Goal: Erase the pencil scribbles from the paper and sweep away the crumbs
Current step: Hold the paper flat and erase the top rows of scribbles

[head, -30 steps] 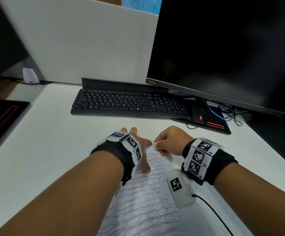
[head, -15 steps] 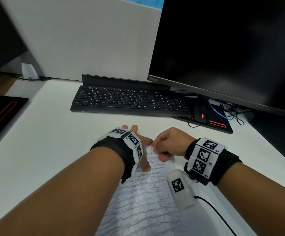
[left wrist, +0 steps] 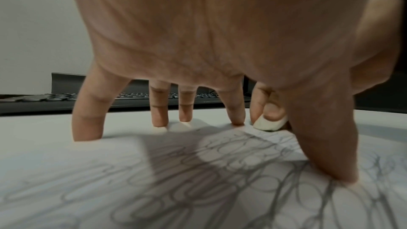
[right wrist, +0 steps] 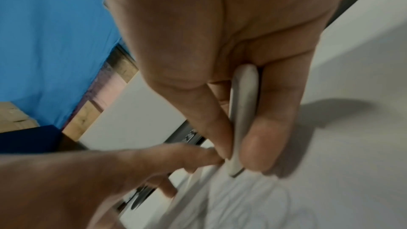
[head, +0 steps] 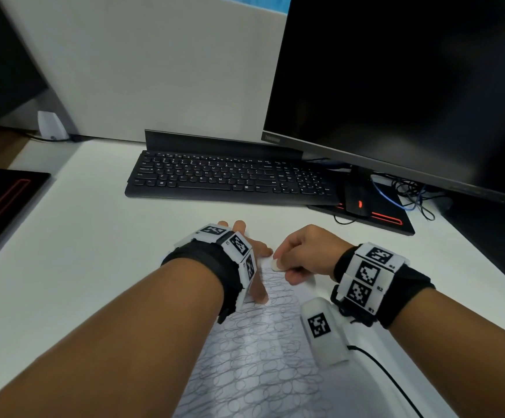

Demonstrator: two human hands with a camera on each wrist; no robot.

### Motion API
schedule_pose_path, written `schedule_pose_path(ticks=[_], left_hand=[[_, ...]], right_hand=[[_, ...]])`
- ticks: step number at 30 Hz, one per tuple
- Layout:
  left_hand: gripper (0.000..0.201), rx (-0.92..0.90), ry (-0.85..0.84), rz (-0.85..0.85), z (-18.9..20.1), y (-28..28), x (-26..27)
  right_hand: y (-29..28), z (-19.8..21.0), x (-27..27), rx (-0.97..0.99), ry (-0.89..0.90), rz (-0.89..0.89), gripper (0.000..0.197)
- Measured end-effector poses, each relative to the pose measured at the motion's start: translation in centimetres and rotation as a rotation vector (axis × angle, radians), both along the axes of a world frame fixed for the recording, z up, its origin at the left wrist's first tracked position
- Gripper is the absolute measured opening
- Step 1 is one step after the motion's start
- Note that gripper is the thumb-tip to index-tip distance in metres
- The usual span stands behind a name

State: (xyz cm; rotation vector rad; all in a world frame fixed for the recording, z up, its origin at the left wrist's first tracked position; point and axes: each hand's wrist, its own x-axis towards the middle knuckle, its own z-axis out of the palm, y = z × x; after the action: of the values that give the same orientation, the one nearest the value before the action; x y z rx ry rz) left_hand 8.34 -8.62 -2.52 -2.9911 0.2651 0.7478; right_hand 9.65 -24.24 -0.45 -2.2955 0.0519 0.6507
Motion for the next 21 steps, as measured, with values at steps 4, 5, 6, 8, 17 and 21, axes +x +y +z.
schedule_pose_path(ticks=[4,5,6,8,17,21], left_hand=[[0.094,-0.023,0.006,0.006,0.06,-0.06,-0.08],[0.095,-0.012,-0.005,-0.003,0.08,-0.07,-0.14],[0.095,-0.004,-0.016,-0.012,0.11,-0.06,-0.1],[0.094,-0.008,-0.019,-0.011,0.03,-0.09,-0.08],[0.089,-0.028,-0.016,0.006,-0.15,-0.08,0.0],[0.09,-0.025,0.003,-0.002,0.03,-0.11,0.0]], right_hand=[[-0.3,-0.09,0.56,-0.01,-0.054,-0.044,0.01],[-0.11,-0.16,0.38,-0.007,-0.037,-0.017,0.009],[0.03,-0.24,0.16,0.004,-0.011,0.007,0.008],[-0.09,-0.33,0.17,0.019,0.007,0.0,0.008],[-0.4,-0.13,0.53,-0.002,-0.002,-0.013,0.008],[-0.47,-0.03,0.59,0.012,-0.007,0.001,0.007]])
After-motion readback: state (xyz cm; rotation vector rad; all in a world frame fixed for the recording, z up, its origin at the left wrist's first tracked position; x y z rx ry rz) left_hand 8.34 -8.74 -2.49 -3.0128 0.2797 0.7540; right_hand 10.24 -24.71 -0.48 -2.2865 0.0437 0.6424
